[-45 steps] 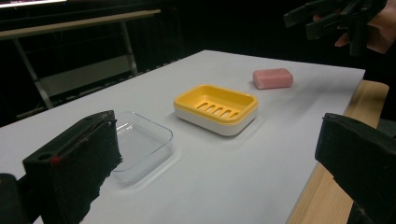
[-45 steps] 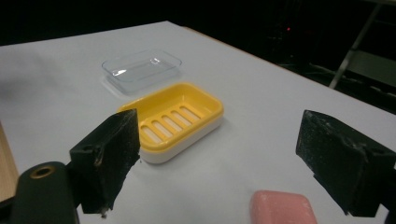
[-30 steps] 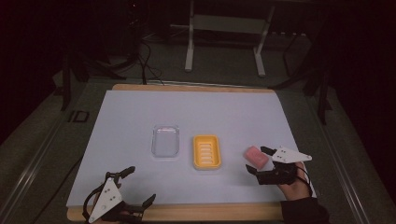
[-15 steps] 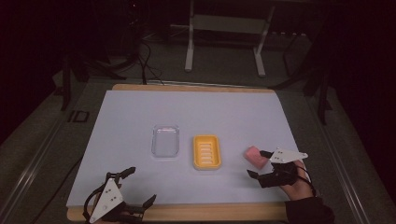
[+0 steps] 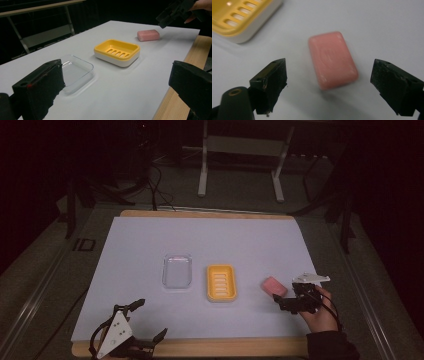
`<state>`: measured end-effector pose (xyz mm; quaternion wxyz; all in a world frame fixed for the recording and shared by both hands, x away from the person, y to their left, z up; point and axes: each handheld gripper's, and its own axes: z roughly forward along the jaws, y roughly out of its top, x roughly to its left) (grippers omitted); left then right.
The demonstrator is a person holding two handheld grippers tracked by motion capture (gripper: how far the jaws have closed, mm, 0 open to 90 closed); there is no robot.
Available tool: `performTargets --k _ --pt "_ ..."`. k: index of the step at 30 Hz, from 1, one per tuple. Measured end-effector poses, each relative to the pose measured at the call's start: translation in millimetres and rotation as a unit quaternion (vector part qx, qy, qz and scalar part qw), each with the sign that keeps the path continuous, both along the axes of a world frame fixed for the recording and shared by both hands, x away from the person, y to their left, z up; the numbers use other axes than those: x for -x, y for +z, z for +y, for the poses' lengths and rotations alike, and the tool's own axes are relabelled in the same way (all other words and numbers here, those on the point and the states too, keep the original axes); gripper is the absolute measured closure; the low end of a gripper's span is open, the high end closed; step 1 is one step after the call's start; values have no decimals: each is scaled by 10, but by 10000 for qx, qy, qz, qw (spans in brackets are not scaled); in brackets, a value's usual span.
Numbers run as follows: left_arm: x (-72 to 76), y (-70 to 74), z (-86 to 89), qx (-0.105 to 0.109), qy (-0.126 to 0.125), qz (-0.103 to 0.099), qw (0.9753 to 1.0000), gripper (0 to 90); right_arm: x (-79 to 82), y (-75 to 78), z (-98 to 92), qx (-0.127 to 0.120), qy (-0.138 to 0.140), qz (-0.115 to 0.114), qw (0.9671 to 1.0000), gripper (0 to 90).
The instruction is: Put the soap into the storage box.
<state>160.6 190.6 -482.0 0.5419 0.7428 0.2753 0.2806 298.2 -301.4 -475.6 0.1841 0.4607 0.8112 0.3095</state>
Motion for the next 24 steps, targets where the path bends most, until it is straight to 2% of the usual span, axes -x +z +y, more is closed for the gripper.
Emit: performTargets --k 3,6,8,11,12,17,21,24 --pt "-1 -1 0 -4 1 9 10000 3 -23 12 -24 -16 -230 267 9994 136" --pt "-2 -1 0 -5 0 17 10000 3 -42 32 -61 -46 -422 594 9973 135" --pt "-4 -2 -1 -16 0 18 10000 3 -46 51 -84 -50 -418 695 9967 130" --pt "-6 -7 -3 -17 6 32 10000 3 -59 69 -122 -4 -336 1017 9942 120" --pt "-8 -7 -4 -25 11 38 10000 3 -64 68 -136 27 -306 1214 9921 123" --pt "-10 -9 -6 -33 16 41 10000 3 -81 50 -210 205 -265 1657 9856 130" --pt "-12 -10 -5 -40 20 42 10000 3 -93 26 -244 374 -106 2091 9771 126" --pt "-13 -10 -5 -46 15 45 10000 3 -102 3 -246 543 45 2397 9693 132"
